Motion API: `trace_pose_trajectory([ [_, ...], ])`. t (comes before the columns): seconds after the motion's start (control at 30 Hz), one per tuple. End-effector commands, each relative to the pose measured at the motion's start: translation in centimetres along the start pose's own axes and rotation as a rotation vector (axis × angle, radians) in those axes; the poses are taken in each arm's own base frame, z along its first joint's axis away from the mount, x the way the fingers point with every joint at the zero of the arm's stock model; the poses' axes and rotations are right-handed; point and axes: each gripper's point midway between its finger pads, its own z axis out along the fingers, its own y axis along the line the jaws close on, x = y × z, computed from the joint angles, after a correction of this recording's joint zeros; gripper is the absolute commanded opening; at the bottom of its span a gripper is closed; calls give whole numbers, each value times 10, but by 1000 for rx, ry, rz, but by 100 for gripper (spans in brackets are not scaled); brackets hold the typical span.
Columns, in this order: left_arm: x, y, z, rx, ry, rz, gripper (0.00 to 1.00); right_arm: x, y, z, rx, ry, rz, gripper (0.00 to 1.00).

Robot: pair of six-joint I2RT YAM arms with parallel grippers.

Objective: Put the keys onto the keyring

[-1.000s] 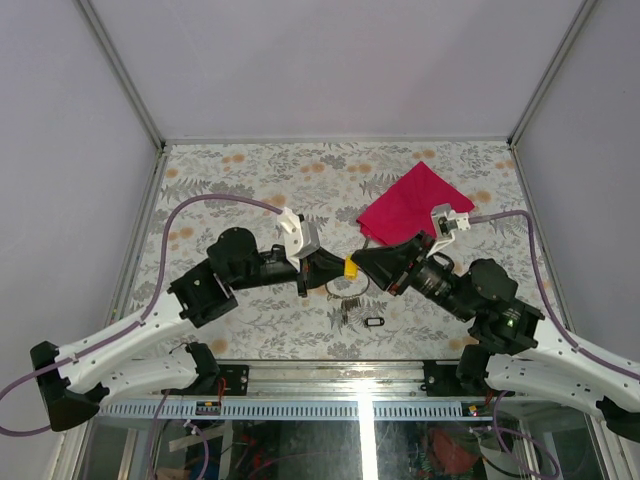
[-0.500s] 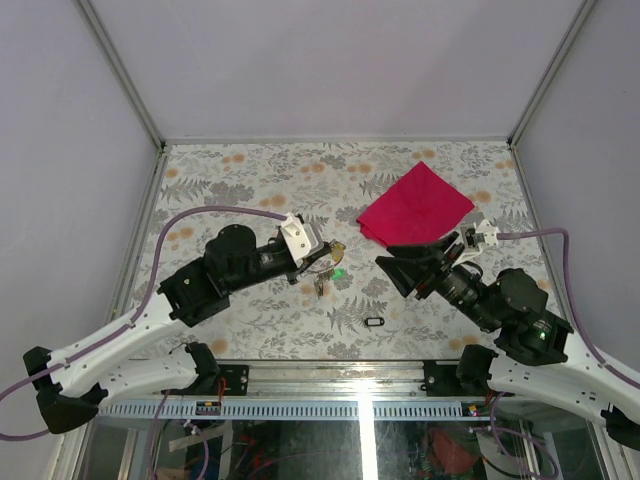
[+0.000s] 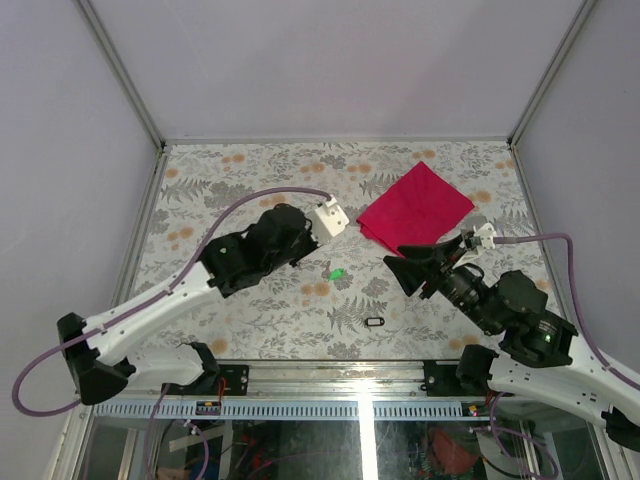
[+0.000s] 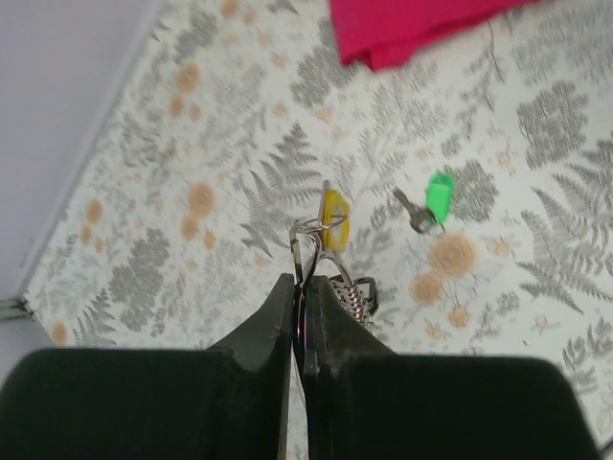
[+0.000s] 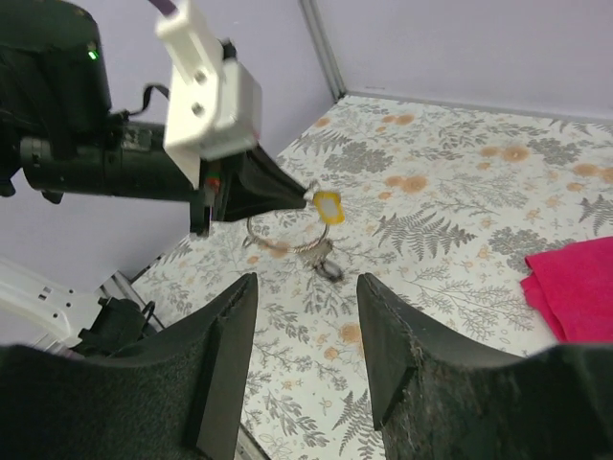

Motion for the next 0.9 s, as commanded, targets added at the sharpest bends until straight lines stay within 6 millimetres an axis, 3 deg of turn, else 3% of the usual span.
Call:
trace_pose_trajectory([
  [0.0,7,-16,-4,63,77,10,0,-12,-11,-5,51,-52,-23,52],
  [0.07,9,-9,-5,23,77,38,0,-7,-14,-6,55,-41,-31,53],
  [0.2,-6,-26,-13,96,-12,118,0,6,-16,-2,42,-33,-65,55],
  [0.3,-17,-28,-22,104,-92,185,0,17,-11,2,-12,-27,-130,59],
  [0.6,-51,-38,-54,143,-356,400,0,33,56,4,-452,-118,-347,63],
  [0.87,-62,-35,-68,98,-434,487,0,27,91,13,-620,-84,-451,62],
])
